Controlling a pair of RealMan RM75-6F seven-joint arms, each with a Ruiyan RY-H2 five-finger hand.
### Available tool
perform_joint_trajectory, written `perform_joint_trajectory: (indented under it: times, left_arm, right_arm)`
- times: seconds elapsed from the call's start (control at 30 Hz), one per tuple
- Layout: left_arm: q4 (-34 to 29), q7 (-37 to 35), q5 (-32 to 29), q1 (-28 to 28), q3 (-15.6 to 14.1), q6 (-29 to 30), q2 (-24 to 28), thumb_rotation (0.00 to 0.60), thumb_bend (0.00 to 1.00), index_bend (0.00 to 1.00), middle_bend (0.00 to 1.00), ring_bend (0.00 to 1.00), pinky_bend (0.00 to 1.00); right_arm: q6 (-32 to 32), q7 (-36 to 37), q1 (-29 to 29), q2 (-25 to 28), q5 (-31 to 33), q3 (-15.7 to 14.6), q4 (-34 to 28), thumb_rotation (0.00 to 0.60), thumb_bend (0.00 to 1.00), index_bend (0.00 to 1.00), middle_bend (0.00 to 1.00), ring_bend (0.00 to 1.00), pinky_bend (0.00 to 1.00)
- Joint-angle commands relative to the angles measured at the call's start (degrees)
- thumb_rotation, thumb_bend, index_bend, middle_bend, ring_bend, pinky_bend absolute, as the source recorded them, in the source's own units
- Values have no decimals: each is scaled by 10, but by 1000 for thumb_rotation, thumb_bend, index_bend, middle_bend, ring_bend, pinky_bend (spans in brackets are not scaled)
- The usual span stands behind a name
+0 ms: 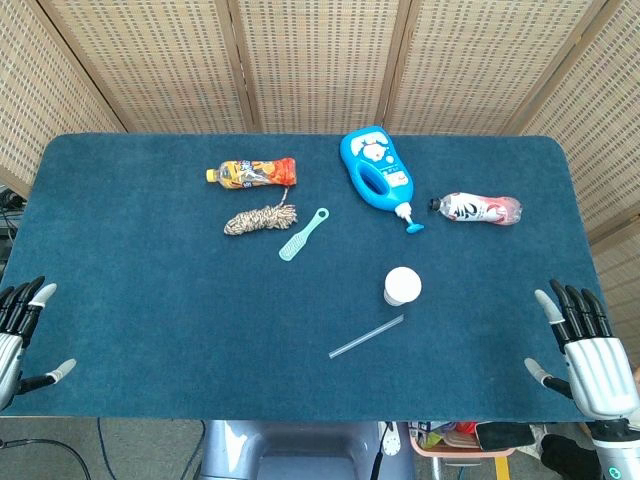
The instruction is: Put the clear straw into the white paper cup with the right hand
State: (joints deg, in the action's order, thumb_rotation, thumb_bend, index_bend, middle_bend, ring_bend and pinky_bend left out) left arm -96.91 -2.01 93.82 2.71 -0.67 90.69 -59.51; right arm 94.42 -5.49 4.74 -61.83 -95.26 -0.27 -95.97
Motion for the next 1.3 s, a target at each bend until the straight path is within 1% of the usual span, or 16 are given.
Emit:
perform_joint_trajectory:
  times: [0.03, 0.2, 0.27, 0.3, 0.37, 0.4, 0.5, 0.6, 0.67, 0.77, 0.83, 0.93, 1.1, 1.2, 1.3]
  left_arm:
    - [0, 0, 0, -1, 0, 0, 0, 600, 114, 0, 0, 0, 0]
    - [2, -3, -1, -2, 0, 2, 0, 600, 115, 0, 0, 0, 0]
    - [3, -7, -2, -1, 1, 1, 0, 600, 115, 0, 0, 0, 0]
    - [4, -8, -6, 1, 3, -2, 0, 600, 115, 0, 0, 0, 0]
    - [5, -8, -9, 2, 5, -5, 0, 600, 115, 0, 0, 0, 0]
    - [4, -7, -11, 3, 6, -8, 0, 600, 115, 0, 0, 0, 0]
    - [2, -7, -13, 4, 7, -9, 0, 600, 115, 0, 0, 0, 0]
    - [3, -11, -17, 6, 8, -14, 1, 600, 114, 0, 0, 0, 0]
    - [4, -12, -25, 8, 10, -20, 1, 600, 114, 0, 0, 0, 0]
    - [3, -12, -33, 10, 14, -25, 2, 600, 114, 0, 0, 0, 0]
    - [1, -14, -35, 11, 15, -27, 3, 600, 114, 0, 0, 0, 0]
    - [1, -18, -32, 11, 14, -26, 4, 600, 114, 0, 0, 0, 0]
    - [4, -29, -34, 12, 15, -27, 7, 600, 114, 0, 0, 0, 0]
    - [5, -36, -34, 12, 15, -28, 9, 600, 114, 0, 0, 0, 0]
    - [5, -41, -34, 12, 15, -28, 11, 600, 114, 0, 0, 0, 0]
  right_arm:
    - [1, 2, -1, 0, -4, 0, 0, 600, 0, 0, 0, 0, 0]
    - [-2, 6, 0, 0, -18, -2, 3, 600, 0, 0, 0, 0, 0]
    - [-8, 15, 9, -2, -39, -3, 5, 600, 0, 0, 0, 0, 0]
    - [-25, 29, 45, -6, -95, 0, 20, 600, 0, 10, 0, 0, 0]
    - [-44, 51, 74, -12, -120, 6, 38, 600, 0, 51, 0, 0, 0]
    - [-73, 63, 97, -10, -132, 6, 40, 600, 0, 79, 0, 0, 0]
    - [-139, 76, 144, 1, -138, 11, 28, 600, 4, 128, 0, 0, 0]
    - [-196, 51, 178, 2, -133, 19, 14, 600, 30, 180, 0, 0, 0]
    - [-247, 42, 207, -2, -124, 23, -10, 600, 64, 210, 0, 0, 0]
    - [-311, 21, 240, -5, -102, 31, -47, 600, 164, 249, 0, 0, 0]
    - [-357, -6, 258, -10, -71, 38, -70, 600, 220, 293, 0, 0, 0]
    - [-416, -50, 280, -28, -15, 51, -85, 600, 233, 372, 0, 0, 0]
    - [-458, -124, 304, -83, 41, 62, -68, 600, 291, 410, 0, 0, 0]
    - [-468, -164, 314, -122, 64, 62, -48, 600, 320, 415, 0, 0, 0]
    - [-473, -187, 321, -148, 79, 62, -34, 600, 354, 415, 0, 0, 0]
